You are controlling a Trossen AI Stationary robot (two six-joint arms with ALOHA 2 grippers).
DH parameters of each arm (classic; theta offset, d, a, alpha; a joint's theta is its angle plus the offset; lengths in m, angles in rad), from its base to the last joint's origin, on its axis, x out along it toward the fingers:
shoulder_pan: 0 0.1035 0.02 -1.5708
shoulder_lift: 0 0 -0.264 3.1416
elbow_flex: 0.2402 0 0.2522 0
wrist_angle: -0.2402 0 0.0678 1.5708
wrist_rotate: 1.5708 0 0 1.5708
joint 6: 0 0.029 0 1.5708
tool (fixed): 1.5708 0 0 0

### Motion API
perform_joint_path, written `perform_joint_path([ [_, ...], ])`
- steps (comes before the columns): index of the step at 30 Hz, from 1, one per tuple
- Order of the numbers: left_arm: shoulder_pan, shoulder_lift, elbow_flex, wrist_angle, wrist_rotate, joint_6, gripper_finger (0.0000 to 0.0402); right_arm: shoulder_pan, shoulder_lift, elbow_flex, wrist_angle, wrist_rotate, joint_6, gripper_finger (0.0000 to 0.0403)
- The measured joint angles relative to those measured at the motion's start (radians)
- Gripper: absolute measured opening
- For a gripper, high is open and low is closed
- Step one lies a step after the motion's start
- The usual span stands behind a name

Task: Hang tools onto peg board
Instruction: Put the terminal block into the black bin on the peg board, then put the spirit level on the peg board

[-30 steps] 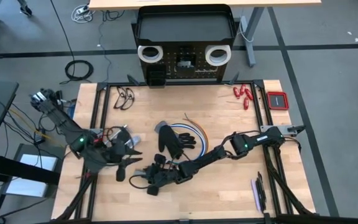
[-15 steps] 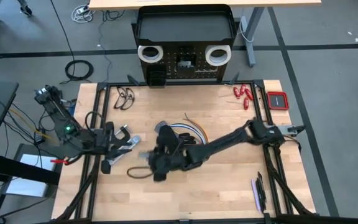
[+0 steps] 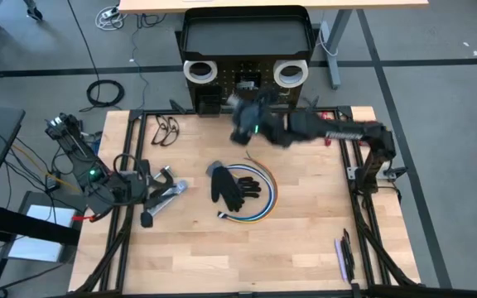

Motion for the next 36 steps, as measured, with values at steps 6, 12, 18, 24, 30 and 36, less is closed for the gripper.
perform_joint_path([
  [6, 0.000, 0.002, 0.000, -0.027, -0.037, -0.026, 0.0102, -0.178, -0.010, 0.000, 0.000, -0.145, -0.040, 0.0137],
  [12, 0.000, 0.002, 0.000, -0.030, -0.041, -0.026, 0.0102, -0.293, 0.028, -0.009, 0.086, -0.204, -0.039, 0.0141],
  [18, 0.000, 0.002, 0.000, -0.040, -0.048, -0.026, 0.0102, -0.330, 0.037, -0.013, 0.097, -0.257, 0.010, 0.0170],
  [24, 0.000, 0.002, 0.000, -0.056, -0.054, -0.030, 0.0102, -0.314, 0.034, -0.016, 0.102, -0.233, 0.004, 0.0200],
  [30, 0.000, 0.002, 0.000, -0.055, -0.054, -0.033, 0.0102, -0.277, 0.014, -0.016, 0.112, -0.225, 0.002, 0.0214],
  [36, 0.000, 0.002, 0.000, -0.057, -0.053, -0.033, 0.0102, -0.179, -0.005, -0.016, 0.118, -0.215, -0.028, 0.0209],
])
